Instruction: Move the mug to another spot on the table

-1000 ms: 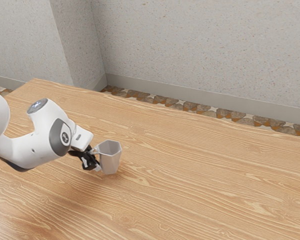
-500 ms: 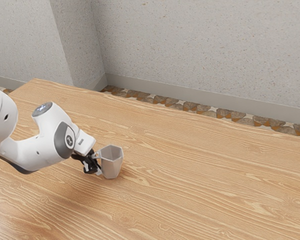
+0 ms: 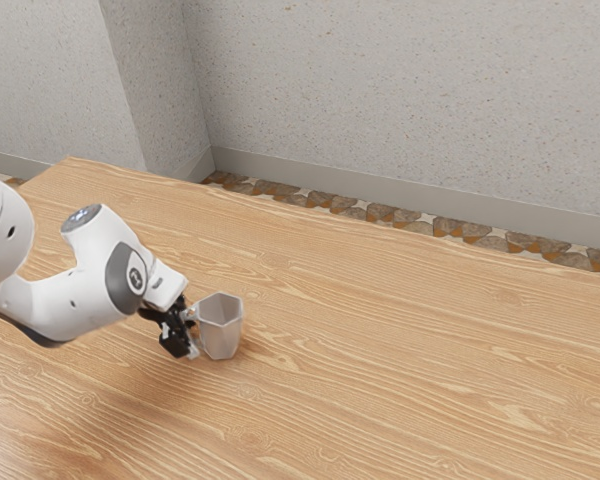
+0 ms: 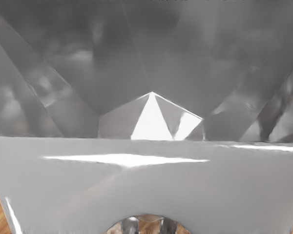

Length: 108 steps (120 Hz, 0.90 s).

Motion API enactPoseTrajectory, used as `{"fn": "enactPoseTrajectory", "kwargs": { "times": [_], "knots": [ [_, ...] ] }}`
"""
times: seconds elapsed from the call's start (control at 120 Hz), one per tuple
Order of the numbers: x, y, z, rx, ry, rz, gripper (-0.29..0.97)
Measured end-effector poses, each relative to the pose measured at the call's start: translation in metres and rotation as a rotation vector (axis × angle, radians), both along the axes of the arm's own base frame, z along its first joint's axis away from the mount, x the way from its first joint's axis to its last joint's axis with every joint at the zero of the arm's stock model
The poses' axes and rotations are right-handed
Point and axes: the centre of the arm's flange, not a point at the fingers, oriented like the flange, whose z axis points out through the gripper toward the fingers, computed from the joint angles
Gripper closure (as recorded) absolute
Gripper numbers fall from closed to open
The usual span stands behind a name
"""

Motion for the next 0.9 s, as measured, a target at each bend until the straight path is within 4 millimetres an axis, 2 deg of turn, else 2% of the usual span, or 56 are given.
{"fn": "enactPoseTrajectory", "kwargs": {
  "times": [0.175, 0.408, 0.5, 0.558, 0.642, 0.675, 0.742, 0.825, 0.867, 0.9],
  "knots": [
    [-0.004, 0.012, 0.017, -0.009, -0.025, 0.016, 0.07],
    [-0.029, 0.038, 0.035, -0.045, -0.026, 0.051, 0.02],
    [-0.039, 0.043, 0.048, -0.077, -0.033, 0.054, 0.02],
    [-0.043, 0.036, 0.066, -0.099, -0.060, 0.032, 0.01],
    [-0.038, 0.012, 0.110, -0.089, -0.134, -0.062, 0.01],
    [-0.028, 0.002, 0.137, -0.055, -0.165, -0.122, 0.01],
    [0.002, -0.020, 0.204, 0.031, -0.216, -0.230, 0.00],
    [0.052, -0.052, 0.298, 0.121, -0.223, -0.271, 0.00],
    [0.072, -0.063, 0.329, 0.146, -0.181, -0.235, 0.00],
    [0.083, -0.071, 0.339, 0.158, -0.136, -0.199, 0.00]
  ]
}}
